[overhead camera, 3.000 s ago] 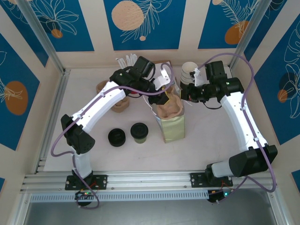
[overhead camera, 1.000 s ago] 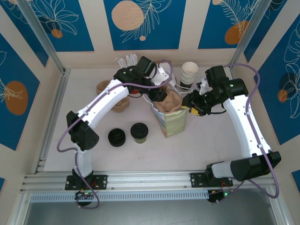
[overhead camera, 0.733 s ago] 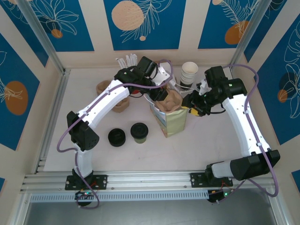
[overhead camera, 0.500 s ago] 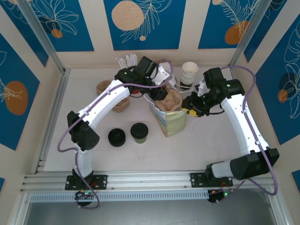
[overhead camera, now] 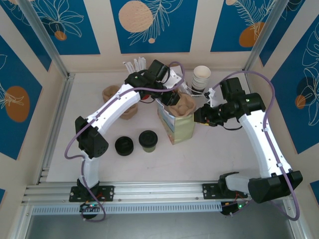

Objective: Pack the takeout coffee

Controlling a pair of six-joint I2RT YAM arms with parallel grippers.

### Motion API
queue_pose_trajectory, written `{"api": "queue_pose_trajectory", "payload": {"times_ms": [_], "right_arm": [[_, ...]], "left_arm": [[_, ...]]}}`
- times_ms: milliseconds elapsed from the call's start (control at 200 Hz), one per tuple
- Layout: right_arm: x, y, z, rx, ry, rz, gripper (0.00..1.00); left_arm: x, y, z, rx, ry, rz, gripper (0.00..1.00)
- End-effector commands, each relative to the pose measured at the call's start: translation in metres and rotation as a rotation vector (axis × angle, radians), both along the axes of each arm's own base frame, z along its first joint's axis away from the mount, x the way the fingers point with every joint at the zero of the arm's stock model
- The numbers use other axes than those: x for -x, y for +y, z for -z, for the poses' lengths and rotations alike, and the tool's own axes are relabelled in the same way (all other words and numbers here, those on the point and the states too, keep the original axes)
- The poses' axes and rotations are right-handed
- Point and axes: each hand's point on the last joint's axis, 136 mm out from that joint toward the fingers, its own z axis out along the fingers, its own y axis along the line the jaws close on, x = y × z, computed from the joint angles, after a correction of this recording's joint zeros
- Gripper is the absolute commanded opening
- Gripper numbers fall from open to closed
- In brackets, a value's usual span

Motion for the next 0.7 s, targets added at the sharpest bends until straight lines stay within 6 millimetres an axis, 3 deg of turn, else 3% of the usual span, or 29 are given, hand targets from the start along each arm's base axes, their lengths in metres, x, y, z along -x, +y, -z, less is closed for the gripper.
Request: {"api": "queue_pose_trajectory", "payload": {"times_ms": [0,330,695], "right_arm": [[-0.002,0.005,-0.017,-0.041,-0.033,-0.035,0.32],[-0.034,-0.014,-0.056,-0.076,-0.061,0.093,0.38],[-0.056,-0.007,-0.032,-0.051,-0.023,0.102,0.45]], "left_arm": [[-0.001,-0.002,0.002,-0.003,-0.018,0.044,0.25],[0.005,-0.003,0.013,-0.052,-0.063,0.122,0.25],[0.018,-0.003,0.035,-0.142,-0.083,0.203,0.25]]}}
